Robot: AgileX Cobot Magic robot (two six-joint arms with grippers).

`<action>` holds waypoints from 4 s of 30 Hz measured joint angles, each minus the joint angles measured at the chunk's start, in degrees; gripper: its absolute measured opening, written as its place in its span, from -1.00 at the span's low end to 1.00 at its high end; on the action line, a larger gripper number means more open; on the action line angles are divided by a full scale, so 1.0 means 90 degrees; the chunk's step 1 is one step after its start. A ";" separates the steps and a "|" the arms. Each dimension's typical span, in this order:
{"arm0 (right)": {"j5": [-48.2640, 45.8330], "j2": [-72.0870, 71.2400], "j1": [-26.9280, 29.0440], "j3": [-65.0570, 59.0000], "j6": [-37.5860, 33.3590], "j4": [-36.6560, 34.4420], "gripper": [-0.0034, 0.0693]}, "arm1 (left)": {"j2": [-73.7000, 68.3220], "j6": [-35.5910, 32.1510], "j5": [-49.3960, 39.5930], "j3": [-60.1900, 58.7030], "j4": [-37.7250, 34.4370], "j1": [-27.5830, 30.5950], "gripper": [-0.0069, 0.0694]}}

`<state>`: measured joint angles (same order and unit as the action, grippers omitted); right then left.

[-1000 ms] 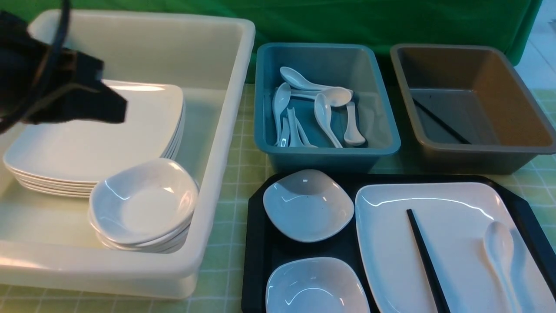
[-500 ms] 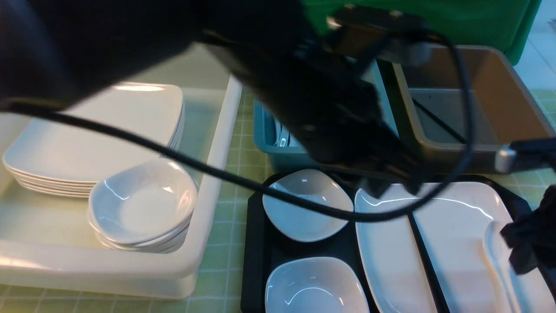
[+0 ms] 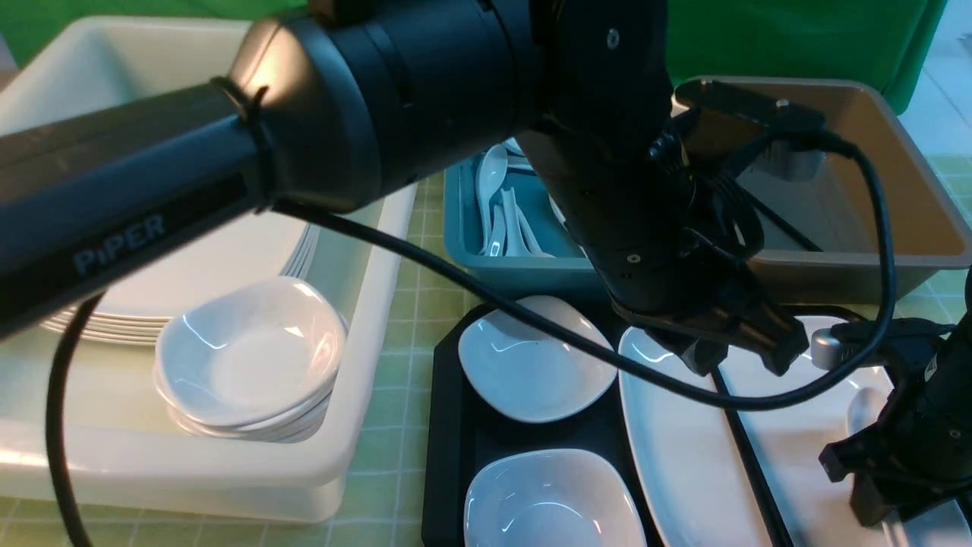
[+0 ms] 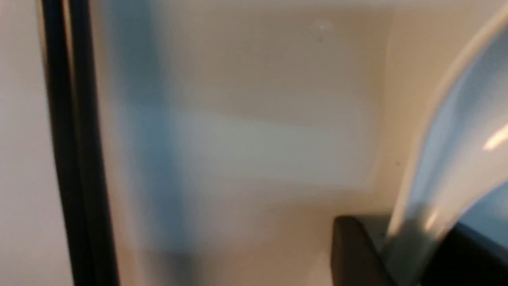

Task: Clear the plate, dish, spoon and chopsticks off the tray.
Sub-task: Use the right arm to grab a soup spoon from the plate, then use the right arm to put the soup spoon into the small storage box in the middle, then use the right arm to grab a pair of chopsticks from the plate, then use the right arm to put the chopsticks into the small storage box on the right

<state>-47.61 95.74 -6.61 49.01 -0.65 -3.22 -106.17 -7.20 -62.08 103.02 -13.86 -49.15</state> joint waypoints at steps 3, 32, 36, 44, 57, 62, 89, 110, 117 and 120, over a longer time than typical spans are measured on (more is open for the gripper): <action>-0.0014 -0.0008 0.0000 0.0033 -0.0054 0.0019 -0.58 | 0.0000 -0.0008 0.0000 0.0000 0.0081 0.0000 -0.87; -0.1523 0.3672 -0.1263 0.8886 -0.0896 -0.2139 -0.56 | 0.0329 0.0448 -0.0325 0.0857 0.0291 0.2632 -0.87; -0.1925 0.4478 -0.1290 0.9789 -0.0660 -0.2107 -0.15 | 0.0329 0.0448 -0.0632 0.0857 0.0289 0.2611 -0.87; -0.2414 0.3942 -0.1290 0.9954 -0.0236 -0.1908 0.17 | 0.0360 0.0345 -0.0826 0.0859 0.0303 0.2355 -0.87; -0.1890 -0.1063 -0.1290 0.3334 -0.0378 -0.0422 -0.60 | 0.1376 0.0118 -0.0833 -0.0280 0.0403 0.0692 -0.87; -0.0504 -0.1494 -0.1342 0.0966 -0.0378 -0.0365 0.16 | 0.1350 0.0226 -0.0333 -0.1372 0.0404 0.0218 -0.87; 0.0252 0.0248 -0.1414 0.0542 -0.0447 -0.0349 -0.66 | 0.1350 0.0614 0.0630 -0.2090 0.0219 0.0064 -0.87; -0.0973 -0.0881 -0.1165 0.2813 -0.0639 -0.0228 -0.64 | 0.1141 0.0593 0.1881 -0.1095 0.0505 0.0064 -0.87; -0.0666 0.0309 -0.0167 0.5302 -0.0683 -0.0167 -0.64 | 0.0159 0.0591 0.2144 0.0952 0.1143 0.0070 -0.87; -0.0510 0.1135 0.0225 0.6247 -0.0683 -0.0159 -0.64 | -0.0317 0.0591 0.1882 0.1621 0.1305 0.0070 -0.87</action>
<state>-52.20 105.95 -4.58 105.24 -6.80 -4.66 -109.02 -1.88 -45.14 117.60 -2.11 -48.52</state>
